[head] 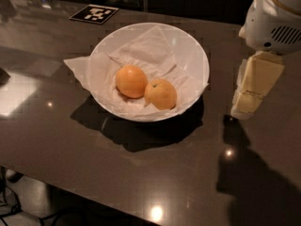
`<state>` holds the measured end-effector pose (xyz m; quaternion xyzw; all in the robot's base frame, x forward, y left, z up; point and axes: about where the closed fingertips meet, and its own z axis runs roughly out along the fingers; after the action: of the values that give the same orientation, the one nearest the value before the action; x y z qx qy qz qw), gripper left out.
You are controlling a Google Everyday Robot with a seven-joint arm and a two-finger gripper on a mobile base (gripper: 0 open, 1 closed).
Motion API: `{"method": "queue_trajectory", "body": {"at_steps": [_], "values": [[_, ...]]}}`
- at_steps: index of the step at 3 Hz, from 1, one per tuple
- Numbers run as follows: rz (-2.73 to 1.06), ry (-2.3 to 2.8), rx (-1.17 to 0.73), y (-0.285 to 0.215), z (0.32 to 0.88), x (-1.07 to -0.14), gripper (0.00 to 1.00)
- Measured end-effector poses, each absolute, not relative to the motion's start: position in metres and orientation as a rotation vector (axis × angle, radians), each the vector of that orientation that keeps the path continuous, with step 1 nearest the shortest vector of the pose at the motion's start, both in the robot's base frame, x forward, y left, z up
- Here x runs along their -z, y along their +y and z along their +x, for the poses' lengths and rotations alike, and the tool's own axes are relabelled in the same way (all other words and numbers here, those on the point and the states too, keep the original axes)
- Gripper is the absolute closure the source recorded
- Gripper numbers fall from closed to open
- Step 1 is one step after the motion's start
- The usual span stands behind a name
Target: Pick orange from white bowl
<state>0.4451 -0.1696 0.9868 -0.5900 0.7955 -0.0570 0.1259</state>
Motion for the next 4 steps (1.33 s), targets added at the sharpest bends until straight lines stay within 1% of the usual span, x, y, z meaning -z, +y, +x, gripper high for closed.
{"method": "queue_trajectory", "body": {"at_steps": [1,2,3,4], "values": [[-1.762,2.290,0.098,-0.126,0.447,-0.980,0.00],[-1.830,2.288,0.071,-0.083,0.455,-0.968,0.00],[-1.818,2.269,0.074,-0.078,0.458,-0.971,0.00],[-1.716,2.295,0.035,-0.076,0.467,-0.972,0.00]]}}
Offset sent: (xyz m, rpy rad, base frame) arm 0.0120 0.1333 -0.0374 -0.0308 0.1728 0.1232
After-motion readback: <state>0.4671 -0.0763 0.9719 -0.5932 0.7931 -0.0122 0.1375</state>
